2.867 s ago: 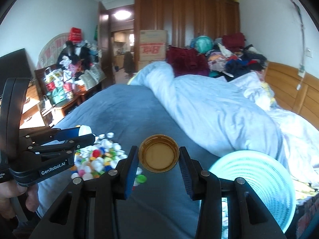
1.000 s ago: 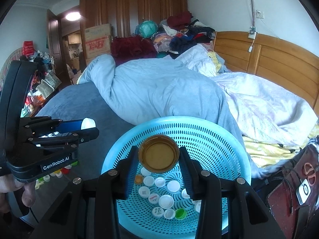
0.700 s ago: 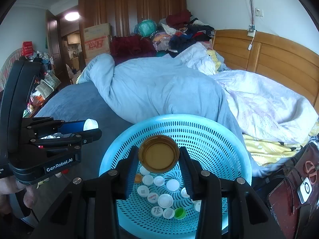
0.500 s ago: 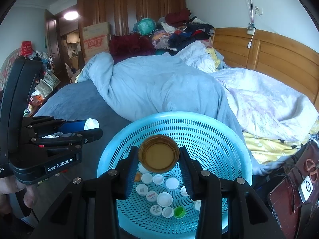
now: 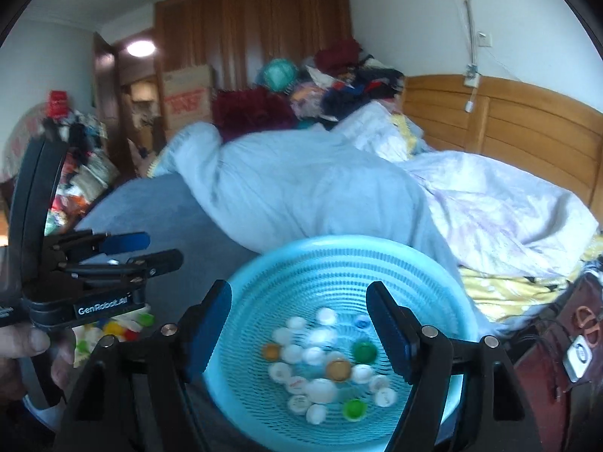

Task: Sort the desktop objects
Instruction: 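Carry both caps over the blue basket and open both grippers, then grasp a white cap with the left gripper while the right gripper grasps a yellow cap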

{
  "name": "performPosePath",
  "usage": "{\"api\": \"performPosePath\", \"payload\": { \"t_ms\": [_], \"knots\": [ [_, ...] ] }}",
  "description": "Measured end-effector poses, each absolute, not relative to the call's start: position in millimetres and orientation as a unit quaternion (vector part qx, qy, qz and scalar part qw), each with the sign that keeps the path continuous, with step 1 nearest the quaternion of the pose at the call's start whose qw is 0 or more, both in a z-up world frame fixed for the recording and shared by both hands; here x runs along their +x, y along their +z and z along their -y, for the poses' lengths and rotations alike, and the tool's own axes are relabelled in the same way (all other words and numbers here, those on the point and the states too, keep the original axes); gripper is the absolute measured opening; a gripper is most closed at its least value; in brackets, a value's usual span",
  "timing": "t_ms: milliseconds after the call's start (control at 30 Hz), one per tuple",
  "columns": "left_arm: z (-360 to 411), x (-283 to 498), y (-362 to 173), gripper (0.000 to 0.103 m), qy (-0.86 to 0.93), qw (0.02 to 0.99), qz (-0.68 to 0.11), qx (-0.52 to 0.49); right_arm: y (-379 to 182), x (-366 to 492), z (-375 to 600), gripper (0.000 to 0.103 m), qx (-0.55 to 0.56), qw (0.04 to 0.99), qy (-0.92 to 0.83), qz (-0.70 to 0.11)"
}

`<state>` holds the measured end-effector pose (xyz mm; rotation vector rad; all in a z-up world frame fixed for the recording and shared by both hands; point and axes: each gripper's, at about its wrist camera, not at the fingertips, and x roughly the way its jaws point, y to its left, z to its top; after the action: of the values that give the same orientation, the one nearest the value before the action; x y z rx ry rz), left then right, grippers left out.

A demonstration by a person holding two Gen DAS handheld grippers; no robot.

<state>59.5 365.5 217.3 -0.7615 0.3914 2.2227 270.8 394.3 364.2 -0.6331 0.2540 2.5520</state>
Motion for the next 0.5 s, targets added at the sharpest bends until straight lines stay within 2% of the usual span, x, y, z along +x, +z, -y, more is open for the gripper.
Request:
{"api": "performPosePath", "payload": {
  "t_ms": [67,400,500],
  "knots": [
    [-318,46,205,0.048,0.873,0.358,-0.134,-0.303,360,266,-377,0.079,-0.232,0.223,0.943,-0.085],
    [-23,-45,93,0.047,0.904,0.127,-0.066,-0.403,301,205,-318,0.079,-0.306,0.124,0.941,-0.078],
    [17,-67,65,0.046,0.897,0.107,-0.065,-0.424,292,182,-312,0.079,-0.320,0.113,0.938,-0.074]
  ]
}}
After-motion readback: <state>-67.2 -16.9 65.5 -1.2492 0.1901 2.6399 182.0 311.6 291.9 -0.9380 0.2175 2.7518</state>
